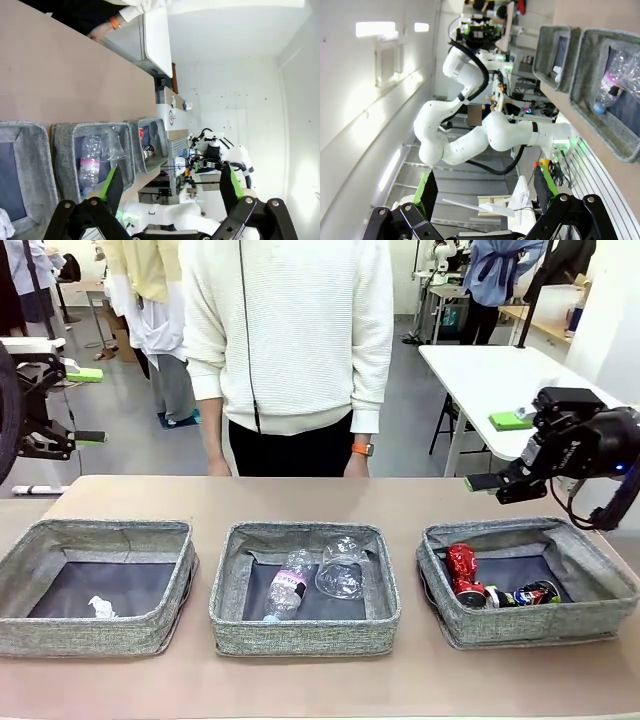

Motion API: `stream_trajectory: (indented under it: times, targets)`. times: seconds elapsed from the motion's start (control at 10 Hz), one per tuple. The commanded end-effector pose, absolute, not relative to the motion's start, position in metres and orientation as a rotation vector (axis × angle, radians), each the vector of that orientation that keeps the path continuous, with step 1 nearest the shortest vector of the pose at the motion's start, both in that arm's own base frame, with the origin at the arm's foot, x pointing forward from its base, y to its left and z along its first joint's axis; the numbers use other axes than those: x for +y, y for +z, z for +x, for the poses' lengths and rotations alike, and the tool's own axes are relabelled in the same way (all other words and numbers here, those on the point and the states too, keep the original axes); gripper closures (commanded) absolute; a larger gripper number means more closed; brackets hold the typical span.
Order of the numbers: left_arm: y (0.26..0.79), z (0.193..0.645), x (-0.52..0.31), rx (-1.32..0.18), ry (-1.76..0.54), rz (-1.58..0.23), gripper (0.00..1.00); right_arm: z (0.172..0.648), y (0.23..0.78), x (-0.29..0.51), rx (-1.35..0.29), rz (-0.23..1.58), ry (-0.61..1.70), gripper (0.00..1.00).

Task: Sort the waste into the appropriate baskets.
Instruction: Place the picked waste into the Fabric basket indicated by the person.

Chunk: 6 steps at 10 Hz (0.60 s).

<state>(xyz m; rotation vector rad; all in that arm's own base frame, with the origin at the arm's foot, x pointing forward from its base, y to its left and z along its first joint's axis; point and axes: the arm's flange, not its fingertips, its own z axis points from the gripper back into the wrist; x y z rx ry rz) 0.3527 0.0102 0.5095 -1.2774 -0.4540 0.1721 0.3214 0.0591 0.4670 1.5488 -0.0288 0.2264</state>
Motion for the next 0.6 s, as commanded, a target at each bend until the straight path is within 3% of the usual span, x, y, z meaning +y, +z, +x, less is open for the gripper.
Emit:
stream_trajectory:
  times: [0.0, 0.5]
  targets:
    - [0.5197, 0.3476, 0.0030, -0.486, 0.164, -1.282, 0.00, 0.3210, 0.4710, 0.0633, -0.031, 1.563, 0.203, 0.00]
    - [0.5197, 0.3476, 0.0030, -0.486, 0.164, -1.282, 0.00, 0.3210, 0.4710, 0.0633, -0.031, 1.563, 0.203, 0.00]
